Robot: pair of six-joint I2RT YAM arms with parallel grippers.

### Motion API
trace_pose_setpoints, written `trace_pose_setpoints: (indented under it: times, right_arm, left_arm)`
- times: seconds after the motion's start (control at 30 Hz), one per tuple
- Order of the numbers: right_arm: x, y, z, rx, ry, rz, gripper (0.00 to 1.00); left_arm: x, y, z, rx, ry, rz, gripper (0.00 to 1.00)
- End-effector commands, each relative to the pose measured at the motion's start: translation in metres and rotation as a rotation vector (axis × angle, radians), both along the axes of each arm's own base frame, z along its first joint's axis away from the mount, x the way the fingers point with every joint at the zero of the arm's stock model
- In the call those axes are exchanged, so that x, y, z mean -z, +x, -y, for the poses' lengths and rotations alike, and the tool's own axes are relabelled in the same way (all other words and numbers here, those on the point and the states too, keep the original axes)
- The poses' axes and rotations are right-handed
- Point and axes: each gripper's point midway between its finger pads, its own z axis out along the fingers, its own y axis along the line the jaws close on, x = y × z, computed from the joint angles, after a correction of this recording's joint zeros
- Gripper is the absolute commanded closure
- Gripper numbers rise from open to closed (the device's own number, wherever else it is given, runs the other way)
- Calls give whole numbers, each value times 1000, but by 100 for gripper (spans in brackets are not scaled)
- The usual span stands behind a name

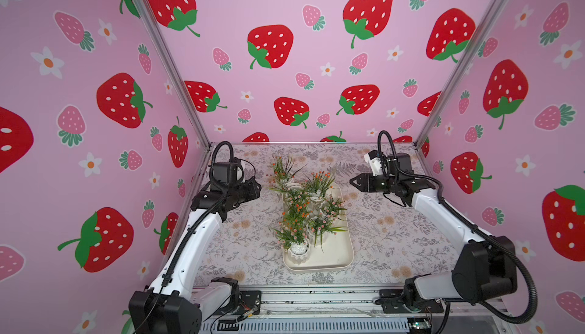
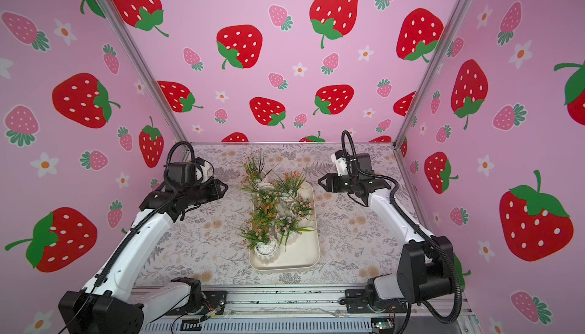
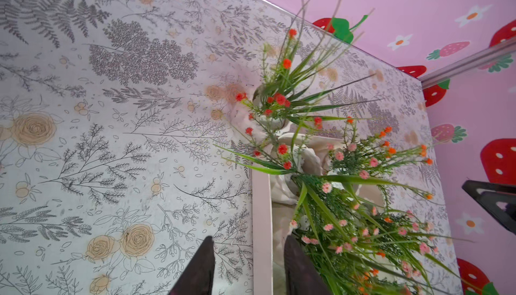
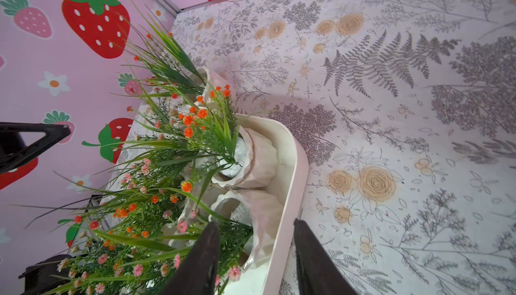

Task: Put the potted gypsophila into the storage box
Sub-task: Pick up the baby's breath potted plant from the center of the board.

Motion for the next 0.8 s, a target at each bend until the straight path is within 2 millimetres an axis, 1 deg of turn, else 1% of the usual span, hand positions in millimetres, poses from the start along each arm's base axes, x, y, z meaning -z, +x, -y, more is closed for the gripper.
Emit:
trace_pose_setpoints:
  times: [0.0,0.07,0.2,0.37,0.47,0.6,0.67,0.77]
  right_arm:
    - [-8,3,-9,-81,24,87,54]
    - [-6,3,-9,-83,23,91,55]
    - [1,-2,-5,-80,-4,96,55]
    - [-6,-6,3,-64,-37,126,54]
    - [-5,-6,5,-57,-47,134,54]
    - [-1,-7,1,-75,-36,110,54]
    - [-1,-8,1,-81,-34,104,54]
    - [-5,-9,2,-81,-35,117,54]
  left_arm:
    - [-3,8,-5,-38,-76,-34,58]
    - [8,14,-11,-71,-114,-86,58]
    - [19,26,-17,-95,-141,-158,59]
    - [37,37,-22,-139,-171,-281,59]
    - [38,48,-27,-131,-187,-317,59]
    - [34,66,-21,-108,-229,-307,59]
    - [38,73,-18,-110,-259,-319,59]
    - [47,80,-19,-137,-269,-338,60]
